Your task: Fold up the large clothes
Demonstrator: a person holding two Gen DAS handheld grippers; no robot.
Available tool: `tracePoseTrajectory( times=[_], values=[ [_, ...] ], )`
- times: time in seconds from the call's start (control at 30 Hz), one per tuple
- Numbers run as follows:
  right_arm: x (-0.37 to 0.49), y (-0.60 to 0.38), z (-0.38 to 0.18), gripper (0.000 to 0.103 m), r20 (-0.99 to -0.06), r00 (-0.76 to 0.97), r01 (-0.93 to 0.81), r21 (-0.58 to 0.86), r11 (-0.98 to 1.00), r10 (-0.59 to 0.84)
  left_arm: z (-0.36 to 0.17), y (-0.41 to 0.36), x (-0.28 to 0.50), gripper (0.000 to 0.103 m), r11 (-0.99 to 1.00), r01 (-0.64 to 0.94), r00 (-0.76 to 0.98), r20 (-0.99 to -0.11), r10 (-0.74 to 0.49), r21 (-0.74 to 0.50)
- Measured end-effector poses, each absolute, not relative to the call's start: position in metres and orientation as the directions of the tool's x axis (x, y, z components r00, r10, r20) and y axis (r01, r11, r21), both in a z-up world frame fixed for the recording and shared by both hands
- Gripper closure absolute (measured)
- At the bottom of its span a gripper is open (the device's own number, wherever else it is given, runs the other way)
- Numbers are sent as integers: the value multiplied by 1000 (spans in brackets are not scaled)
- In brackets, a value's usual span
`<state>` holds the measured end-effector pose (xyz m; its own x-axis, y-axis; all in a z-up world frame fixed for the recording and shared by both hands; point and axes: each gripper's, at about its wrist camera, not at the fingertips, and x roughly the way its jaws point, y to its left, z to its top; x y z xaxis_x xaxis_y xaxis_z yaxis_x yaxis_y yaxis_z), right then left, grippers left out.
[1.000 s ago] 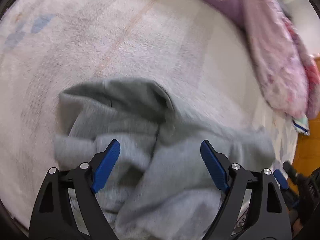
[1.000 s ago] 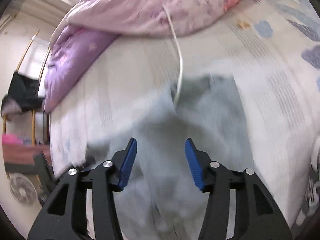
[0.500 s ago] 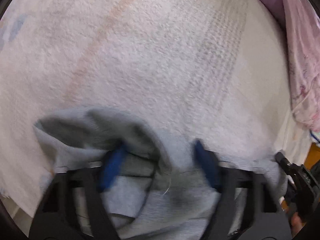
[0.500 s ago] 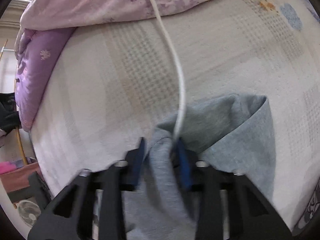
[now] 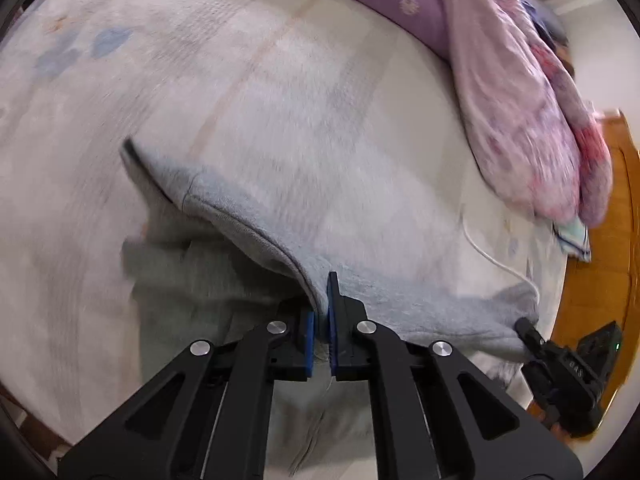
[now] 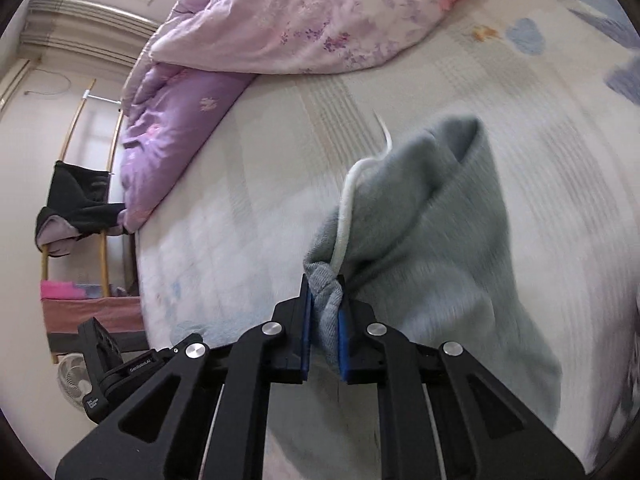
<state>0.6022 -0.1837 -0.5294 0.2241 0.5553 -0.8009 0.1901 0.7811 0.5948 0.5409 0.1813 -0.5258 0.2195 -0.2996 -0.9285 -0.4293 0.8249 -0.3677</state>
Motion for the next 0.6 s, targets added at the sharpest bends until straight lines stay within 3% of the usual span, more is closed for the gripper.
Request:
tracePoseTrajectory(
  times=[0.27,0.6],
  values=[
    [475,-203,-529,94,-863,114,253,504,825,492,-521,136,410,99,873,-395,123,-958,-259,-286],
    [380,-210,-603,94,-917,-57,357,350,866,395,-603,123,311,99,855,-490,-78,-968,-239,-172]
  ],
)
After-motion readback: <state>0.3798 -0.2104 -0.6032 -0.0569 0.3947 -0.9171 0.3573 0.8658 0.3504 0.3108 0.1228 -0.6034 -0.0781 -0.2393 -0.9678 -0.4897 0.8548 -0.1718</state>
